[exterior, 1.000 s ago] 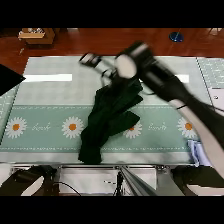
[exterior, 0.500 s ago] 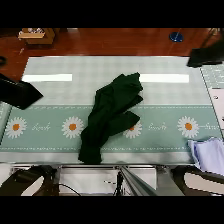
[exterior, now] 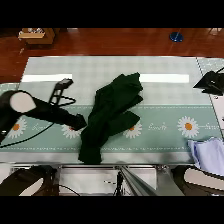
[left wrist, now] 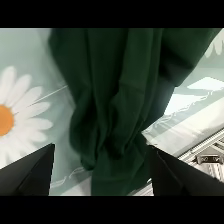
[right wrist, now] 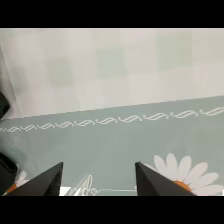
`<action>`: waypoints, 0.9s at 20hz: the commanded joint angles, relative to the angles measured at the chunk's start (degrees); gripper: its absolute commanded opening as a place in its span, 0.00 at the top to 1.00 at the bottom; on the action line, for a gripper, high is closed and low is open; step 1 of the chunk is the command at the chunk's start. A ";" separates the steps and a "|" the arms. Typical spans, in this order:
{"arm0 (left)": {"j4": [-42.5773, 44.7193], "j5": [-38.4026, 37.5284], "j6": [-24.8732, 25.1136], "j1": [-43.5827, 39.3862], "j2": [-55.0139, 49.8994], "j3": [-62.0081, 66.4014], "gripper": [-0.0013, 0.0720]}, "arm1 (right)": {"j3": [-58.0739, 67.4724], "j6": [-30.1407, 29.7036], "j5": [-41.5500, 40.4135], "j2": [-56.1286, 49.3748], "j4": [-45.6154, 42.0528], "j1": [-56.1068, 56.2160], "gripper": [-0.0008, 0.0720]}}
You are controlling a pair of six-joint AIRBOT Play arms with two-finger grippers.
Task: Fold the shirts.
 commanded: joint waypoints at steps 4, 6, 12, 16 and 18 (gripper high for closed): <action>-2.34 11.74 2.36 -10.21 -12.74 -1.73 0.00 | -6.99 -1.53 -1.70 0.04 1.97 -0.83 0.26; -2.34 14.49 3.93 -11.30 -14.29 -0.81 0.00 | -7.02 -1.53 -1.92 0.04 2.38 -0.83 0.26; -2.29 15.58 4.26 -10.82 -14.36 1.18 0.92 | -7.34 -1.49 -1.18 0.04 3.93 -0.83 0.26; -1.88 9.46 4.28 -10.75 -13.90 3.06 0.94 | -13.77 -4.22 -1.27 0.04 8.41 0.76 0.26; -1.84 9.20 4.26 -10.69 -12.74 3.17 0.94 | -18.01 -6.67 -2.14 0.04 10.34 4.68 0.26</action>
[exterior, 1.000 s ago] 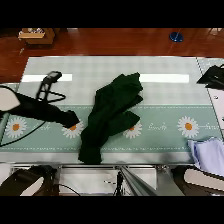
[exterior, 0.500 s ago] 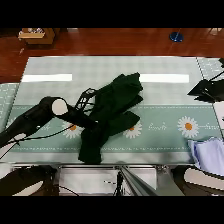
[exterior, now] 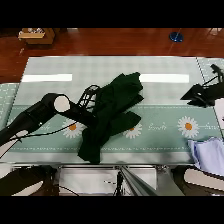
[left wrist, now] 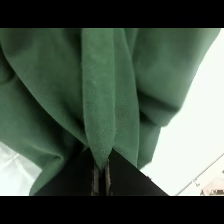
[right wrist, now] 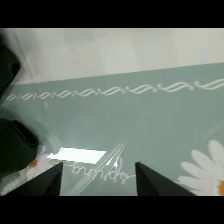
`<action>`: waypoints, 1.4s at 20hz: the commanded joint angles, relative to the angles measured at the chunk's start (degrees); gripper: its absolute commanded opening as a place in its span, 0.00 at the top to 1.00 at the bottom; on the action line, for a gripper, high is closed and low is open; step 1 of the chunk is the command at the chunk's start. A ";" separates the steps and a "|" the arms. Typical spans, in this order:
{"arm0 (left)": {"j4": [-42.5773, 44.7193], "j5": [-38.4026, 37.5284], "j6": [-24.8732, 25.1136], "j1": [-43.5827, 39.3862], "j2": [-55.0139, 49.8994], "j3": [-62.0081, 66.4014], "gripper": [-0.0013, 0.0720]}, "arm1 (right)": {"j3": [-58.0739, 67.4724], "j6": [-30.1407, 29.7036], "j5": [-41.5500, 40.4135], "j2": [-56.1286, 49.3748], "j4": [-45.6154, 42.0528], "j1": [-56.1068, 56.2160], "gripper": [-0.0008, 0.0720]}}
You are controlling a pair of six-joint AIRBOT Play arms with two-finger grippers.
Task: Fold the shirts.
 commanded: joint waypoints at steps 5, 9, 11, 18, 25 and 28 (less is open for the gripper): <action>0.20 -2.80 0.00 0.04 3.26 0.63 0.94 | -11.10 -4.00 -10.78 0.02 5.86 16.48 0.26; 0.22 -4.48 0.00 0.04 3.69 0.63 0.94 | -13.20 -3.93 -16.09 -0.42 6.49 24.44 0.26; 0.22 -4.96 0.02 0.04 3.96 0.63 0.94 | -13.79 -3.72 -17.14 -1.97 7.13 26.80 0.26; 0.35 -6.25 0.04 0.04 4.35 0.63 0.94 | -13.79 -3.43 -23.47 -8.90 16.11 33.46 0.27; 2.69 -6.45 0.02 2.10 4.55 1.53 0.94 | -13.60 -1.99 -20.70 -13.35 17.07 39.19 0.86; 2.71 -6.47 0.04 4.94 6.01 5.22 0.94 | -13.60 -3.04 -17.97 -10.58 17.40 35.56 0.95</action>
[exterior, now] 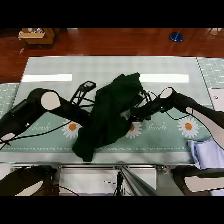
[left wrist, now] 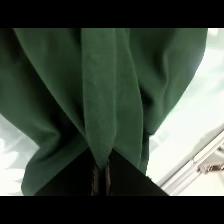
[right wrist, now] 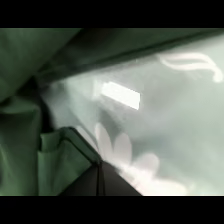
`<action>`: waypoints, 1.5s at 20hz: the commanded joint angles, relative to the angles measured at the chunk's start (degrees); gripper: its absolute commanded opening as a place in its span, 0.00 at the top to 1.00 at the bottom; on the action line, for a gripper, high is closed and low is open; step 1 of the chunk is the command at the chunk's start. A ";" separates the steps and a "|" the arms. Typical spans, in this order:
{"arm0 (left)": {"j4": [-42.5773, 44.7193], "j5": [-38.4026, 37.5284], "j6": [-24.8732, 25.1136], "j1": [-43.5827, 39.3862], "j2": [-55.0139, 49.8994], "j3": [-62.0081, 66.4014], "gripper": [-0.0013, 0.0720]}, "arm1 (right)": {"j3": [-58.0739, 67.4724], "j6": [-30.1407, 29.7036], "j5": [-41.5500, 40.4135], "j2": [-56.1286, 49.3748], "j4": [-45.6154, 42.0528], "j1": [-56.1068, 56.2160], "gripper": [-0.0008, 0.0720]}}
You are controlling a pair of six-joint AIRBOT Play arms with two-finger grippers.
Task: Fold the shirts.
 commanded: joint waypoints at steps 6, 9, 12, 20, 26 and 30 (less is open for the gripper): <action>0.35 0.00 -0.04 8.92 3.78 11.23 0.94 | 0.11 -5.18 7.67 13.44 3.06 -11.37 0.96; 0.35 -2.05 -0.04 10.60 4.55 15.96 0.94 | 0.11 -5.77 8.00 20.65 5.07 -15.52 0.96; 0.42 -3.32 -0.04 11.28 5.86 22.82 0.94 | 0.24 -6.78 7.96 28.37 8.28 -19.52 0.96; 0.44 -3.30 -0.28 15.67 10.27 42.01 0.94 | 11.15 -4.96 5.81 43.28 9.75 -28.89 0.96; 0.37 0.11 -0.24 16.98 14.69 51.04 0.94 | 28.83 -1.92 3.45 44.30 9.68 -31.63 0.96; -0.35 9.77 -0.24 16.90 18.82 53.40 0.94 | 38.62 0.63 0.26 44.30 9.33 -31.63 0.96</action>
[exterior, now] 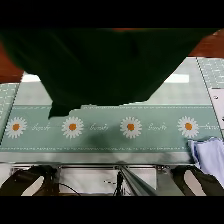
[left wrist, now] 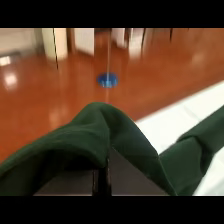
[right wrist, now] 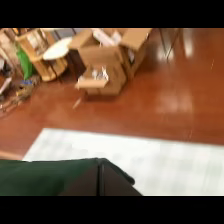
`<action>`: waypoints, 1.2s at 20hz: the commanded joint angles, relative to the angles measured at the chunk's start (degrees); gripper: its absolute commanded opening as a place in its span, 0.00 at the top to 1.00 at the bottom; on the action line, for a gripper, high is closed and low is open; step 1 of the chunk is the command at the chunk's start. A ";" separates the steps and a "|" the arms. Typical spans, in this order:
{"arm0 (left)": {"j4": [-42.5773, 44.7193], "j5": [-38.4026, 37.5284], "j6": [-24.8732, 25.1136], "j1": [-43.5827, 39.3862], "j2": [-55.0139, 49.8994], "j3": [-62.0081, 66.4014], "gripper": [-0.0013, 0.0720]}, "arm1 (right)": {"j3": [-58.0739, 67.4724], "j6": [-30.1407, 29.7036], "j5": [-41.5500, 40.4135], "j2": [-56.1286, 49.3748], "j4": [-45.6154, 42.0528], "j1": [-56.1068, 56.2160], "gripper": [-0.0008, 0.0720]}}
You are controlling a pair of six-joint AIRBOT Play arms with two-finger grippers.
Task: Fold the shirts.
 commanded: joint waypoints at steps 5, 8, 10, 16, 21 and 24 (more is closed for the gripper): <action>-1.33 7.98 0.02 0.09 7.37 2.19 0.94 | 14.29 4.72 -3.58 0.24 -2.01 -0.26 0.96; -1.31 0.59 -1.73 0.09 8.66 2.19 0.94 | 17.70 7.48 1.46 0.24 -8.55 -0.26 0.96; -1.33 -6.95 -7.21 0.09 8.35 2.16 0.94 | 17.97 8.87 8.96 0.22 -12.70 -0.26 0.96; -1.66 -23.58 -18.47 0.07 5.86 -2.82 0.94 | 17.90 10.12 30.82 -0.92 -26.93 -0.20 0.96; -2.47 -19.61 -17.55 0.07 3.63 -16.92 0.94 | 17.90 10.51 35.23 -8.48 -28.76 -0.09 0.96; -2.45 -9.86 -15.67 0.07 0.09 -26.32 0.94 | 17.90 10.49 34.84 -17.44 -28.74 -0.09 0.96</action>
